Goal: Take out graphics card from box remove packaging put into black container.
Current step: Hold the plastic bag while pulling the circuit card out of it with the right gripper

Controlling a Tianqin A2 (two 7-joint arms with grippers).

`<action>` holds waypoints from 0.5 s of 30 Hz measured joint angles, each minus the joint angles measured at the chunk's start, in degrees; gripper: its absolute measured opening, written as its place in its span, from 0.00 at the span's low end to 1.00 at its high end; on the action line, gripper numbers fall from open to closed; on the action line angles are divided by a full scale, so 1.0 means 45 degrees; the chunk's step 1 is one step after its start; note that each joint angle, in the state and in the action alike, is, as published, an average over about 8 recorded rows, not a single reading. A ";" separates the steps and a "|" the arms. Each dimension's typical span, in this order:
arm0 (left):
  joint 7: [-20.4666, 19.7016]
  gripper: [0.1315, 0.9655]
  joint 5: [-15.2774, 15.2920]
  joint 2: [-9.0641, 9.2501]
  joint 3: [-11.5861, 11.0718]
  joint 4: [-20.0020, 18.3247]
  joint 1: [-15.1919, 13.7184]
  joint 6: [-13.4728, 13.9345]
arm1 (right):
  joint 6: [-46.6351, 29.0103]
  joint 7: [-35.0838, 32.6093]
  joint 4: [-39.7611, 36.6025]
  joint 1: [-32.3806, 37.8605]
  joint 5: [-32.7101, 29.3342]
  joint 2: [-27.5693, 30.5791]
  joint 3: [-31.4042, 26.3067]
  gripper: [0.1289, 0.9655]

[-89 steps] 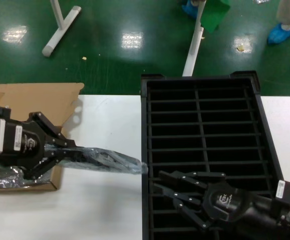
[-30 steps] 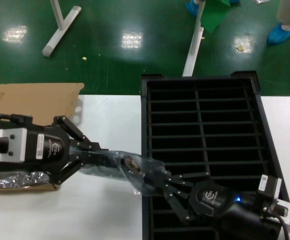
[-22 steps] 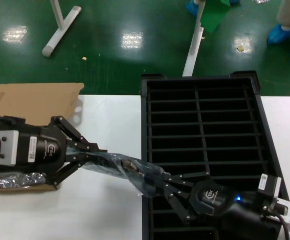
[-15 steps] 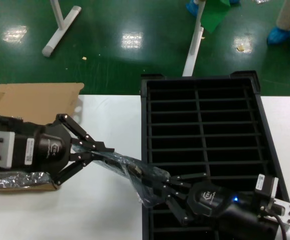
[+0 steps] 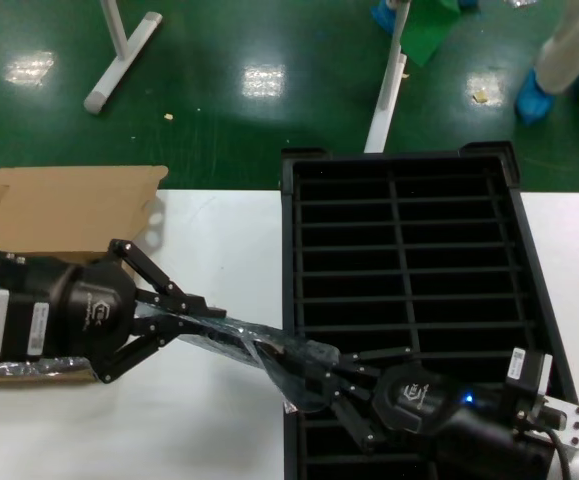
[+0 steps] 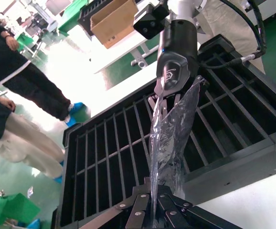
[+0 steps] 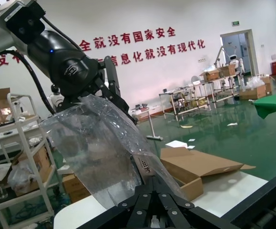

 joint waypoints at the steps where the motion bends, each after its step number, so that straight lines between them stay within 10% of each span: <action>1: 0.0114 0.01 -0.0035 0.0032 -0.0010 0.0039 0.0013 -0.0008 | -0.0002 0.0025 0.0000 0.0003 -0.0002 0.0004 -0.0008 0.02; 15: 0.0786 0.01 -0.0110 0.0422 0.0125 0.0330 0.0006 -0.0172 | 0.0241 0.0832 0.0341 0.0063 0.0001 0.0115 -0.0104 0.02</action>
